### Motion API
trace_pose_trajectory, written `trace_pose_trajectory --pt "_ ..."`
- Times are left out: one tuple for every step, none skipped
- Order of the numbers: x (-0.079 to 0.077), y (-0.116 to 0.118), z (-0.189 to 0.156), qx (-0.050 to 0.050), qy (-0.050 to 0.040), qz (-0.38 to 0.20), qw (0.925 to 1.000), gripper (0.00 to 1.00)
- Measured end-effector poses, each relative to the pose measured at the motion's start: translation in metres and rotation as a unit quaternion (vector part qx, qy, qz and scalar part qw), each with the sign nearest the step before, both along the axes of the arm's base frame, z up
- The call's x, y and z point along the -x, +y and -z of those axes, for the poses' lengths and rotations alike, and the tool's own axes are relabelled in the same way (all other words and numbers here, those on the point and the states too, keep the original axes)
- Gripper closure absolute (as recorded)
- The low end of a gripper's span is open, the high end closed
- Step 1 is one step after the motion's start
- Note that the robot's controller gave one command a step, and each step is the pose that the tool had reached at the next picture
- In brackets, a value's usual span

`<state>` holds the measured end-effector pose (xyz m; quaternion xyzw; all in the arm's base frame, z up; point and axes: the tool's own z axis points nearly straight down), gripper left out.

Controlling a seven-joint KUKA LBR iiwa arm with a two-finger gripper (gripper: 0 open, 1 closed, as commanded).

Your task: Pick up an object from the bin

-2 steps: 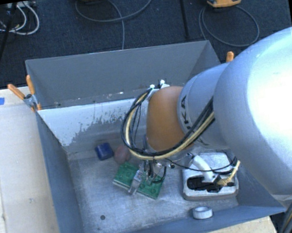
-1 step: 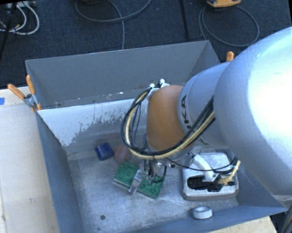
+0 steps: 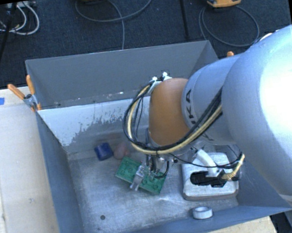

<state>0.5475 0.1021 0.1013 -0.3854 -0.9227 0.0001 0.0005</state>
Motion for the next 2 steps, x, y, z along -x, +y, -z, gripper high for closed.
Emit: trace_pose_trajectory --pt "-0.001 0.000 -0.062 0.000 -0.0022 -0.001 1.0000 1.00" --pt "-0.002 -0.001 -0.090 0.000 -0.0010 -0.003 1.0000 1.00"
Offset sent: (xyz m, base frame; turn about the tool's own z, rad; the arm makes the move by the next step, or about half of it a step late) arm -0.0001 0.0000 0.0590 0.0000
